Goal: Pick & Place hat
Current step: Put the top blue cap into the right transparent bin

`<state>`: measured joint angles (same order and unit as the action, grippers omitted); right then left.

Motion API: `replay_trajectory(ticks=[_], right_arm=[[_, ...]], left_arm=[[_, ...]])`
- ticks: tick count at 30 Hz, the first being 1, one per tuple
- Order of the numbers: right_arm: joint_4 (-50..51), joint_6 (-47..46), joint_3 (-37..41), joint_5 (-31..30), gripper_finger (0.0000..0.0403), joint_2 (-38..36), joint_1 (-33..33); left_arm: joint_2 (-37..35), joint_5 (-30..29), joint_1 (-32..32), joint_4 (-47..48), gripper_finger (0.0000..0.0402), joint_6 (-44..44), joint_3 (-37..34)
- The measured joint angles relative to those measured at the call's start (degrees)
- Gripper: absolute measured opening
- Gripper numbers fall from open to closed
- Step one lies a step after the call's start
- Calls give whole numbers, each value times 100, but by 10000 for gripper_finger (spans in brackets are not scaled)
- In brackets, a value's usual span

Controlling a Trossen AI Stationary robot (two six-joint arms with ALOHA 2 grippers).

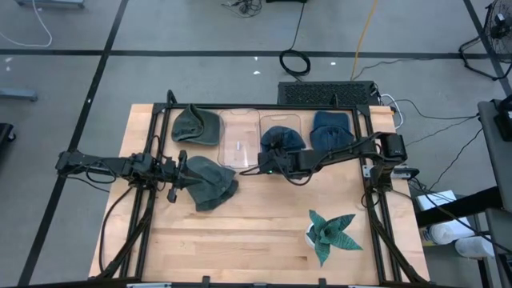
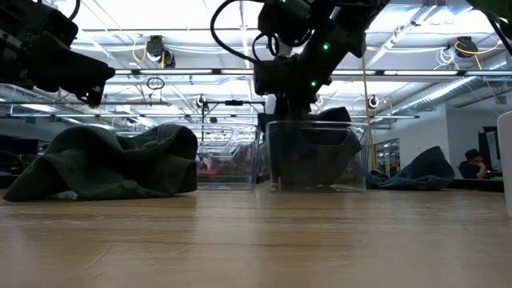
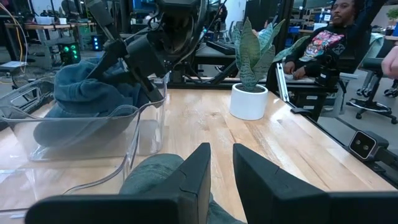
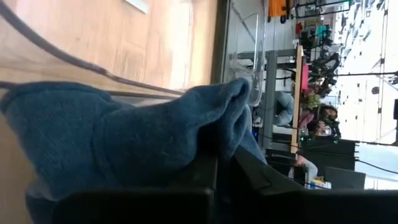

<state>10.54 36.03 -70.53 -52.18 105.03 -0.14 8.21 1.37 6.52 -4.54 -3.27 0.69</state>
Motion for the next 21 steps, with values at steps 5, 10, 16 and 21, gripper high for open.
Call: replay_trajectory(ticks=[5,10,16,21], right_arm=[[-71,249,4,-213,44,0,4],[-193,329,-30,-797,79,-112,-81],[70,-93,-197,-619,122,-545,-251],[641,-639,-345,-288,165,-801,-370]], left_arm=[[-1,0,-2,2,77,0,0],[-1,0,-1,0,77,0,1],[0,0,0,1,77,0,1],[-2,0,-2,1,77,0,0]])
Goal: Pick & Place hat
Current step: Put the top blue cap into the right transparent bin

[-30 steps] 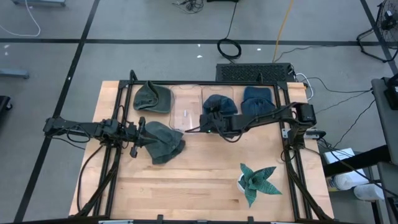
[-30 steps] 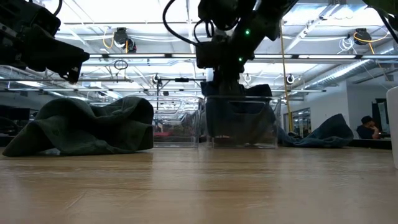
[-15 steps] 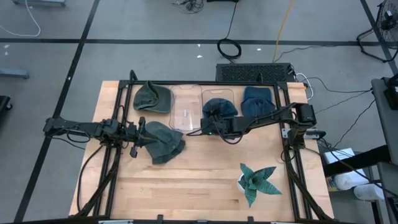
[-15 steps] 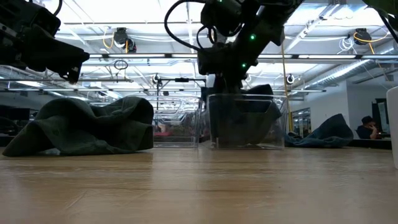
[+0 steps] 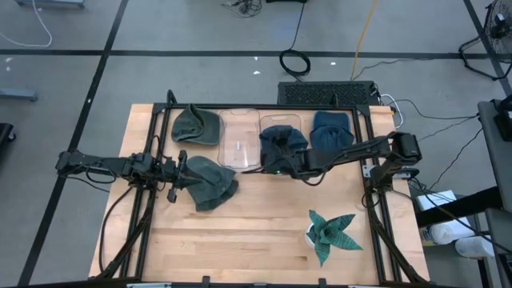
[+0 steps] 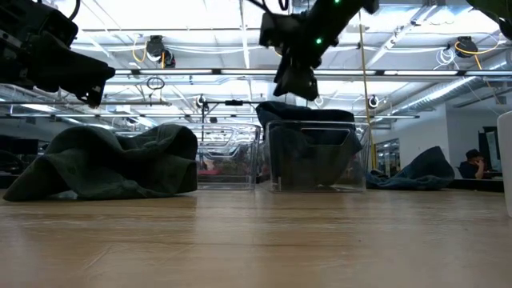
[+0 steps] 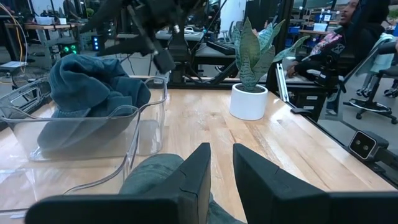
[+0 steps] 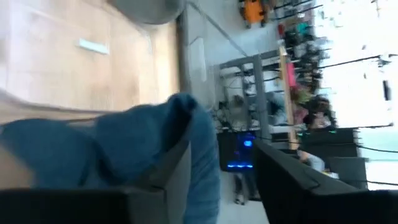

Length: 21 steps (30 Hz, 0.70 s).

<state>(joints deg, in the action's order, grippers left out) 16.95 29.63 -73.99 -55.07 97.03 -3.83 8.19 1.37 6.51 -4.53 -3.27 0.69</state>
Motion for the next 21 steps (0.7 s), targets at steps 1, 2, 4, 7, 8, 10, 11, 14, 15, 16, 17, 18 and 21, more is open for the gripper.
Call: replay_trajectory(ticks=[1,2,4,7,8,10,11,14,15,16,17,18,21], right_arm=[[159,-97,-40,25,176,-52,-10],[257,-202,-98,113,187,-98,-15],[489,-453,-211,224,209,-184,-18],[877,-702,-294,341,242,-323,-16],[965,-763,-345,410,252,-341,-13],[1273,-865,-369,485,268,-466,-13],[1435,-891,-392,523,274,-520,-7],[1616,-1034,-455,769,284,-702,49],[1708,-1079,-454,850,285,-759,64],[1775,-1098,-449,861,285,-785,86],[1780,-1115,-449,874,285,-790,96],[1816,-1114,-449,867,285,-788,109],[1946,-1038,-445,884,286,-773,173]], left_arm=[[2,2,2,1,77,0,0],[1,2,0,1,77,0,0],[2,0,2,-1,77,0,0],[2,0,2,-1,77,0,1],[2,1,2,0,77,0,0],[2,2,0,-1,77,0,0],[2,0,0,-1,77,0,0],[1,1,0,-1,77,0,1],[1,0,0,1,76,0,1],[2,1,0,1,77,0,0],[2,2,0,1,77,0,2],[0,0,2,-1,77,0,1],[2,2,0,1,77,0,0]])
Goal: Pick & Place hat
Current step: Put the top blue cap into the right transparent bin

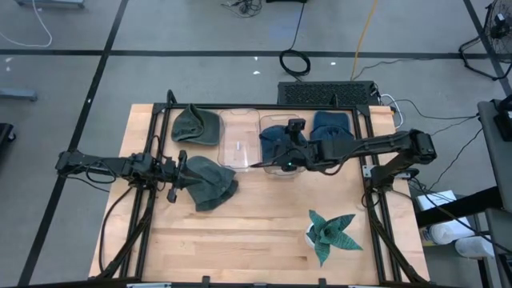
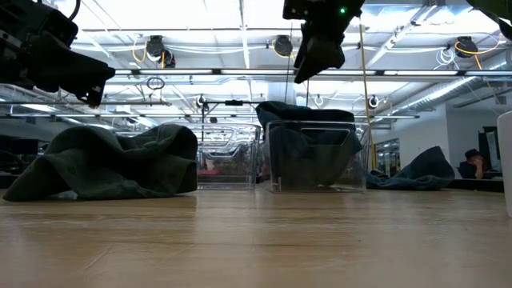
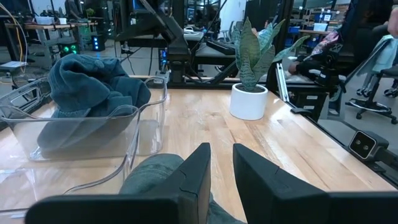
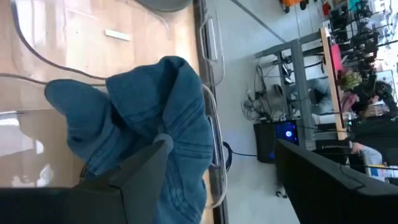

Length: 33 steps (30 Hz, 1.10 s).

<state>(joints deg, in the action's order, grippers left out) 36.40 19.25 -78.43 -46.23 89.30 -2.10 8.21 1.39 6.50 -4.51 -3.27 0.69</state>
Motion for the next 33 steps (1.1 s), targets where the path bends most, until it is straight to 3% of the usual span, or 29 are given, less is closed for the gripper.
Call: replay_trajectory(ticks=[8,17,28,33], right_arm=[[-135,709,0,-337,286,-2,537],[-706,1282,6,-316,284,97,1069],[-921,1338,37,-164,284,253,1182],[-1405,1356,523,-141,285,269,1118]], left_arm=[[-2,0,0,0,77,0,0],[-2,0,2,0,77,0,0],[-2,0,0,0,77,0,2],[0,-1,1,-1,77,0,0]])
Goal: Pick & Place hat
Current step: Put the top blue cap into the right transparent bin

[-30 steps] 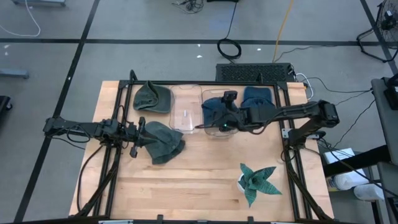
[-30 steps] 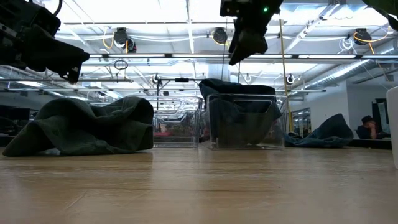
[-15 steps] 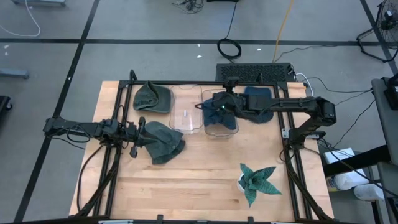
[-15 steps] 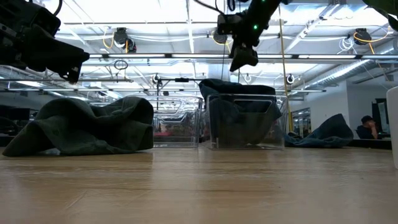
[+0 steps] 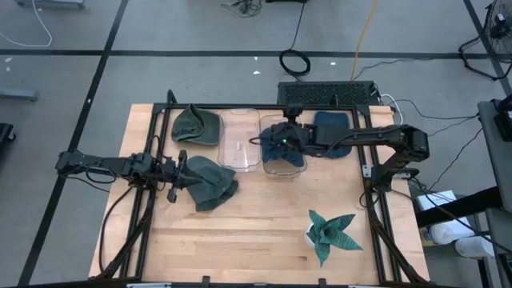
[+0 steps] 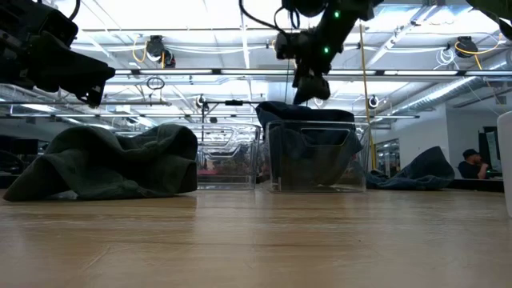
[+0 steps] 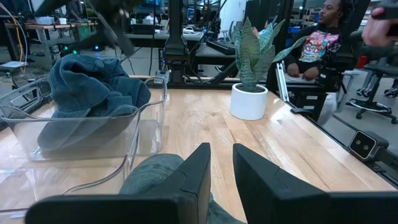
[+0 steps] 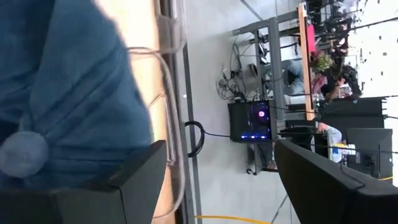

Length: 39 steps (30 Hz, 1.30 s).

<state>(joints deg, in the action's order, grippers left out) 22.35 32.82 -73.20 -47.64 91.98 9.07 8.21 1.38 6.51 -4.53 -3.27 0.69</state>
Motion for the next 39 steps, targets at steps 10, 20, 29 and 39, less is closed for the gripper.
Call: replay_trajectory(ticks=[10,20,29,39], right_arm=[[-176,-716,756,145,286,-11,-441],[-605,-1112,1226,732,286,330,-537],[-648,-1042,1226,741,286,533,-469],[-710,-752,892,570,287,477,-528]], left_arm=[[-1,0,-1,0,76,0,0],[0,-1,0,-1,77,0,0],[-1,-1,0,-1,77,0,1],[-1,-1,0,-1,77,0,0]])
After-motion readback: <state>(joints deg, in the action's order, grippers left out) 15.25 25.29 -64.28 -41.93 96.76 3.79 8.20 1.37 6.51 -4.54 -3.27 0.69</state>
